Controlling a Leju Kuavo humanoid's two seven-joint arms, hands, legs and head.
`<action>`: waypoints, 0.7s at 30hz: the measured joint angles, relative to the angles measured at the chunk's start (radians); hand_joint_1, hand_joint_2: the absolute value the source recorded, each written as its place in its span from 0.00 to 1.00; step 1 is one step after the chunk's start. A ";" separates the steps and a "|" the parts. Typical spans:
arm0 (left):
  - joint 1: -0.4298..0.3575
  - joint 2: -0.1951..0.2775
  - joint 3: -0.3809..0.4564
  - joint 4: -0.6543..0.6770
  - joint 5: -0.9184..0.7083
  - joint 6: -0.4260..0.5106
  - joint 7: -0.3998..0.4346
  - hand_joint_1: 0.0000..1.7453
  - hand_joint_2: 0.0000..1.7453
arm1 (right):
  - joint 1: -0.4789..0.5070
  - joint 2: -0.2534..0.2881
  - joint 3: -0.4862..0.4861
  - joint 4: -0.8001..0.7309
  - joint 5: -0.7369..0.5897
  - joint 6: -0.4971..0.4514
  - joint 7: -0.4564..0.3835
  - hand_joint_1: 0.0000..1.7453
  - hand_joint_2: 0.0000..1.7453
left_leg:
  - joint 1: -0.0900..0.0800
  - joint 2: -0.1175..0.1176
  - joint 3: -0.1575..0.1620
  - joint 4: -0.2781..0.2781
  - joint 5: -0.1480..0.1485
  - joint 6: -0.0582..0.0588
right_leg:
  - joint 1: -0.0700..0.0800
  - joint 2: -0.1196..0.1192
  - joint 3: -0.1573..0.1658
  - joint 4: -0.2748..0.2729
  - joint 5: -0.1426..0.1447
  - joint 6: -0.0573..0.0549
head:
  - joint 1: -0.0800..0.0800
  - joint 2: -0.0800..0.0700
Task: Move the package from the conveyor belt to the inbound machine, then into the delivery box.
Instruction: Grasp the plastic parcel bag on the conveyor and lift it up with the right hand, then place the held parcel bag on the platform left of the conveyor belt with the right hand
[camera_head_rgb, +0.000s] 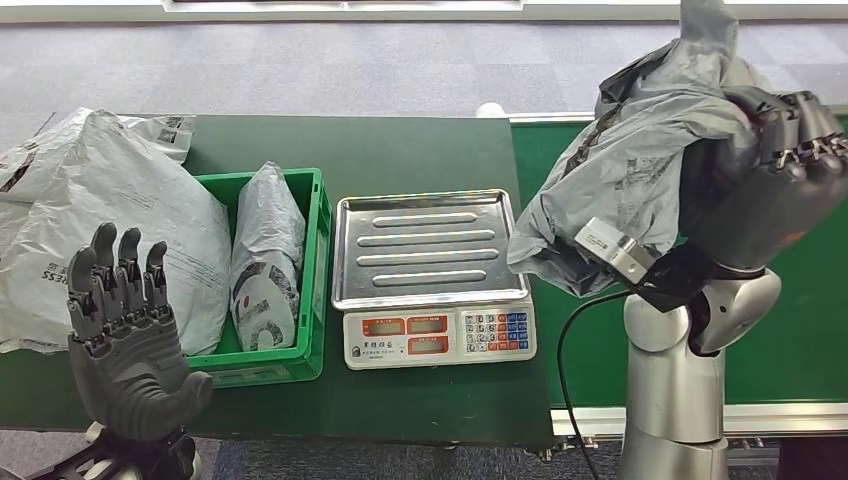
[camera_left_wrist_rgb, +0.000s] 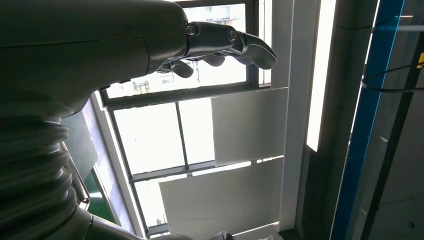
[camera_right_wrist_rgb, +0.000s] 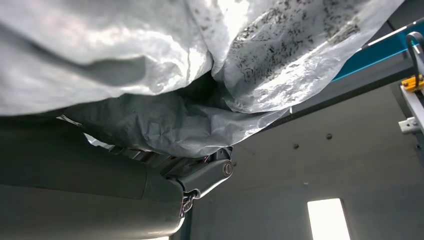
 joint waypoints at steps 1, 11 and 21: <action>0.000 0.000 0.000 0.000 0.000 0.000 0.000 0.00 1.00 | 0.000 0.000 0.000 0.002 0.000 0.000 0.001 1.00 1.00 | 0.000 0.000 0.000 0.000 0.000 0.000 | 0.000 0.000 0.000 0.000 0.000 0.000 | 0.000 0.000; -0.001 0.000 0.000 0.002 0.007 0.000 0.000 0.00 1.00 | -0.056 -0.064 0.159 0.141 0.055 0.128 0.341 1.00 1.00 | 0.000 0.004 0.000 0.000 0.000 0.000 | 0.000 0.003 -0.001 0.000 0.001 0.000 | 0.000 0.000; -0.009 0.000 0.000 0.017 0.016 0.000 0.000 0.00 1.00 | -0.147 -0.138 0.397 0.367 0.039 0.189 0.440 1.00 1.00 | 0.000 0.001 -0.001 0.000 0.002 0.000 | 0.000 0.002 -0.001 0.000 0.002 0.000 | 0.000 0.000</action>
